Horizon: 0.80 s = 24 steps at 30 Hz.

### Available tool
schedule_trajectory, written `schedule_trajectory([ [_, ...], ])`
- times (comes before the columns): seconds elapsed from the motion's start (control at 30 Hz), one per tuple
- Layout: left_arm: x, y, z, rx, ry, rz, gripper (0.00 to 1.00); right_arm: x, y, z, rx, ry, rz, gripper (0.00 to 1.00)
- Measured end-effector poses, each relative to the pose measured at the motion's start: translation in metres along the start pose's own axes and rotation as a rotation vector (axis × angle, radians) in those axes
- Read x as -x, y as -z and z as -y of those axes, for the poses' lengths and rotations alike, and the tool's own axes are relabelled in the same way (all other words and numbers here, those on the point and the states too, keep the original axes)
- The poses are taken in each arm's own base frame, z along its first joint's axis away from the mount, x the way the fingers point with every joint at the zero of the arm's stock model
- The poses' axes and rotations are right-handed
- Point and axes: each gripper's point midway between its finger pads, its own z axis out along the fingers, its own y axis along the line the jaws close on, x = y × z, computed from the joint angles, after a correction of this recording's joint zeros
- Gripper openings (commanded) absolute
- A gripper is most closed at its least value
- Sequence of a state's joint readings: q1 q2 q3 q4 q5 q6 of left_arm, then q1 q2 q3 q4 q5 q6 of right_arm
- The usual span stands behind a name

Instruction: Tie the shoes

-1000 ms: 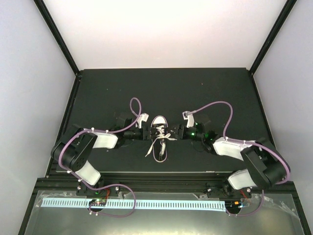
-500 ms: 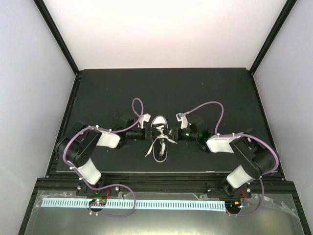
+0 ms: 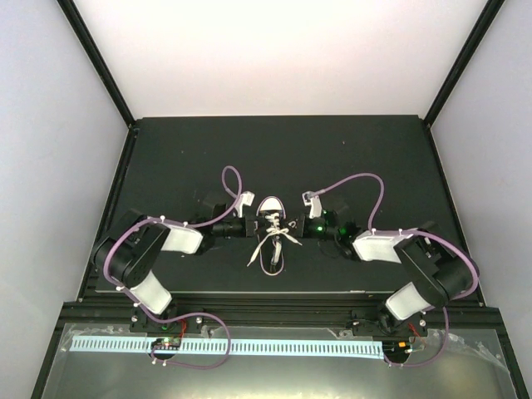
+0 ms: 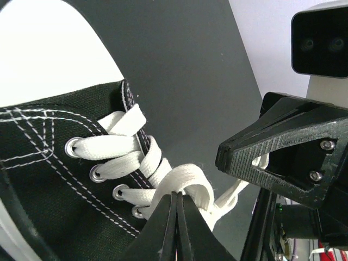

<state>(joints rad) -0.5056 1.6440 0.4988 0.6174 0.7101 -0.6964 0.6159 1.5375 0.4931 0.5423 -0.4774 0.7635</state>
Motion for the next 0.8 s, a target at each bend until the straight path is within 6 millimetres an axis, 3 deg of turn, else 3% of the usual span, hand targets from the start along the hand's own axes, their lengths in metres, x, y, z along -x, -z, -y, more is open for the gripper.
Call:
schedule_trajectory([
  [0.27, 0.005, 0.012, -0.004, 0.070, -0.020, 0.059, 0.02, -0.003, 0.011, 0.008, -0.054, -0.001, 0.027, 0.02],
  [0.57, -0.003, 0.024, -0.028, 0.208, 0.003, 0.081, 0.01, -0.013, 0.018, 0.023, -0.111, -0.014, 0.027, 0.02],
  [0.6, -0.006, 0.025, -0.030, 0.216, 0.005, 0.077, 0.04, -0.014, 0.019, 0.024, -0.114, -0.015, 0.026, 0.02],
  [0.73, -0.010, 0.024, -0.026, 0.185, -0.013, 0.064, 0.38, -0.015, 0.019, 0.025, -0.114, -0.016, 0.025, 0.02],
  [0.8, -0.009, 0.023, -0.017, 0.140, -0.028, 0.060, 0.45, -0.014, 0.019, 0.024, -0.110, -0.014, 0.027, 0.01],
])
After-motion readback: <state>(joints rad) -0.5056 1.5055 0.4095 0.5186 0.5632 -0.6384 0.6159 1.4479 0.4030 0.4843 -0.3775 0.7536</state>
